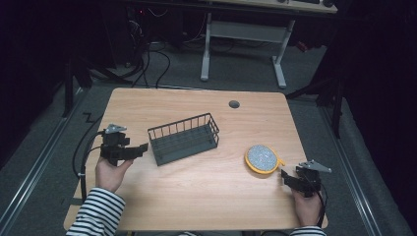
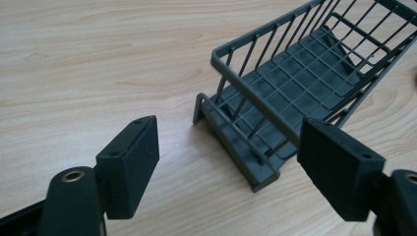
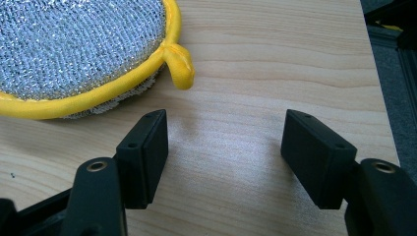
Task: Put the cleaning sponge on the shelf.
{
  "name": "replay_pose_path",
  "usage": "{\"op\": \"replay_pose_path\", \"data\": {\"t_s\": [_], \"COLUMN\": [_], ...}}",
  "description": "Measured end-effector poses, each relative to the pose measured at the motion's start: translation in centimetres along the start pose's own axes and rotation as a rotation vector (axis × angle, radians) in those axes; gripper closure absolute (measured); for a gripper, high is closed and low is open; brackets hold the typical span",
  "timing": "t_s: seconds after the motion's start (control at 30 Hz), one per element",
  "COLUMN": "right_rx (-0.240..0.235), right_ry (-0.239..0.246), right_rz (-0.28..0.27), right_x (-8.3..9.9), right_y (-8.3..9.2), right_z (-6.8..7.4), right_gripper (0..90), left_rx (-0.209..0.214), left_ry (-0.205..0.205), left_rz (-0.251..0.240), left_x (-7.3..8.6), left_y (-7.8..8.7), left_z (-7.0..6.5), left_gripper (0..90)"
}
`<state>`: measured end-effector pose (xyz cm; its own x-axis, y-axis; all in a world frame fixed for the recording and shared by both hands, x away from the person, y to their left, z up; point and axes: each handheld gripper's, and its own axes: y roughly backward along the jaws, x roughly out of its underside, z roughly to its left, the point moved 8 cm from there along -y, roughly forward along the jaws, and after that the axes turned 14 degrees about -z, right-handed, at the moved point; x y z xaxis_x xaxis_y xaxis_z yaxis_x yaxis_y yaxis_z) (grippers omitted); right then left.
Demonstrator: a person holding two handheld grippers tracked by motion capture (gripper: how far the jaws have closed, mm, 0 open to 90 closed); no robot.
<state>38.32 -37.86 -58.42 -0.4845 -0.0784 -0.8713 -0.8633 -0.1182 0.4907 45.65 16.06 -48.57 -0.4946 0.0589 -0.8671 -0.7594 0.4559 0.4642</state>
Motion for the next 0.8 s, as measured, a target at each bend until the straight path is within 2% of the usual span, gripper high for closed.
{"op": "replay_pose_path", "data": {"t_s": [0.07,0.13,0.3,0.33,0.57,0.8], "right_rx": [0.0,0.0,0.0,0.0,-0.003,-0.004], "right_ry": [-0.001,-0.001,0.0,0.001,0.002,-0.001], "right_rz": [0.0,0.0,0.0,0.0,0.001,-0.002], "right_x": [0.0,0.0,0.0,0.0,0.0,0.0], "right_y": [0.0,0.0,0.0,0.0,0.0,0.0], "right_z": [0.0,0.0,0.0,0.0,0.0,0.0], "right_gripper": [34.7,34.7,34.7,34.5,34.1,34.0], "left_rx": [0.006,0.001,0.013,0.01,-0.018,-0.007], "left_ry": [0.003,-0.017,-0.036,-0.057,-0.068,-0.076], "left_rz": [-0.003,0.006,0.027,0.043,0.072,0.084], "left_x": [-0.3,-0.6,-0.9,-1.0,-0.6,-0.3], "left_y": [-0.3,-1.0,-2.0,-2.6,-3.5,-3.8], "left_z": [-0.2,-0.5,-1.1,-1.3,-1.4,-2.0], "left_gripper": [24.4,24.4,25.2,25.8,27.5,35.2]}}
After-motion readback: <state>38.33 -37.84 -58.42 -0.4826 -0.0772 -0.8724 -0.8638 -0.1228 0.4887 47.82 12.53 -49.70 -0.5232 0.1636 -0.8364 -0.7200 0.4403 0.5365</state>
